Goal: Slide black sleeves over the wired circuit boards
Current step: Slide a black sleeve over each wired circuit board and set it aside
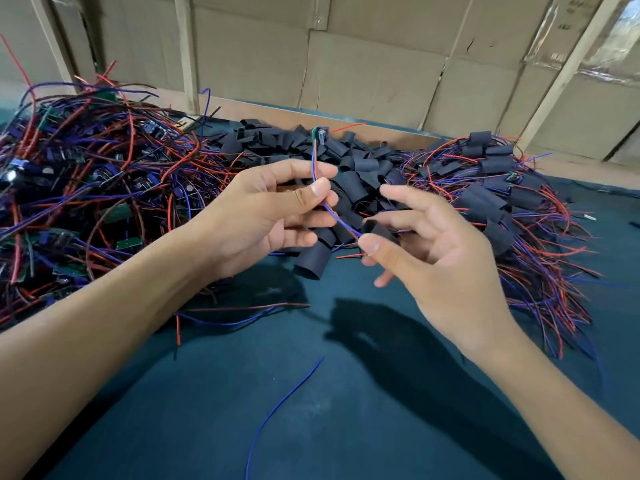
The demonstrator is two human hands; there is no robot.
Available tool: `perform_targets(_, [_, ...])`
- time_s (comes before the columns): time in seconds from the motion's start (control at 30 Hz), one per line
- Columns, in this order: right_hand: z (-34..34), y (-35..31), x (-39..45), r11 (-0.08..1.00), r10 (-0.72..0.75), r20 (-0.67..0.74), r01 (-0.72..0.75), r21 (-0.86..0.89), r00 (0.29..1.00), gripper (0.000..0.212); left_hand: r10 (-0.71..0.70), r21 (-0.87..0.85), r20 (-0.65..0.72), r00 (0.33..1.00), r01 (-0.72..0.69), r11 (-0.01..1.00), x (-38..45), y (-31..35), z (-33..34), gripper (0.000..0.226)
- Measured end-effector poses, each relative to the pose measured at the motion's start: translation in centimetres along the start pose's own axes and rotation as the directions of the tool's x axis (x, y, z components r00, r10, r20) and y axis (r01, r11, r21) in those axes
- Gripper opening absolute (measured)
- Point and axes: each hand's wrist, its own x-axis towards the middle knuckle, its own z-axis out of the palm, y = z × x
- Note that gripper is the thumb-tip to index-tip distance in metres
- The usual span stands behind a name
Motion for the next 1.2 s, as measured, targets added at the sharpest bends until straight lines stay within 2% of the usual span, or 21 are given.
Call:
perform_targets(0.27, [-0.4,0.8,-0.2,0.987,0.082,0.058,-0.073,-0.144,0.995,0.037,0.069,-0.026,-0.080,0.994,-0.071,0.997,0.1,0.2,0.0,0.031])
perform_targets(0.37, [-0.2,0.6,-0.3,0.989,0.055,0.083,-0.043,-0.142,0.995,0.031,0.079,0.003,-0.078,0.994,-0.079,0.997,0.0,0.2,0.0,0.030])
perform_targets(0.73, [-0.1,0.2,-0.3,0.996,0.000,0.095,0.008,-0.090,0.995,0.030,0.140,0.104,-0.100,0.985,-0.130,0.986,-0.1,0.0,0.0,0.027])
perform_targets(0.87, [0.1,0.5,-0.5,0.992,-0.014,0.078,0.024,-0.126,0.997,0.026,0.161,0.135,-0.061,0.985,-0.152,0.979,-0.3,-0.2,0.7,0.027])
perform_targets(1.03, [0.0,0.6,-0.5,0.934,-0.132,0.033,0.136,-0.330,0.991,0.020,0.163,0.214,0.034,0.986,-0.166,0.962,-0.6,-1.0,1.9,0.015])
perform_targets(1.2, [-0.2,0.6,-0.5,0.922,-0.164,0.014,0.158,-0.355,0.986,0.022,0.158,0.262,0.077,0.984,-0.173,0.949,-0.7,-0.9,2.2,0.016])
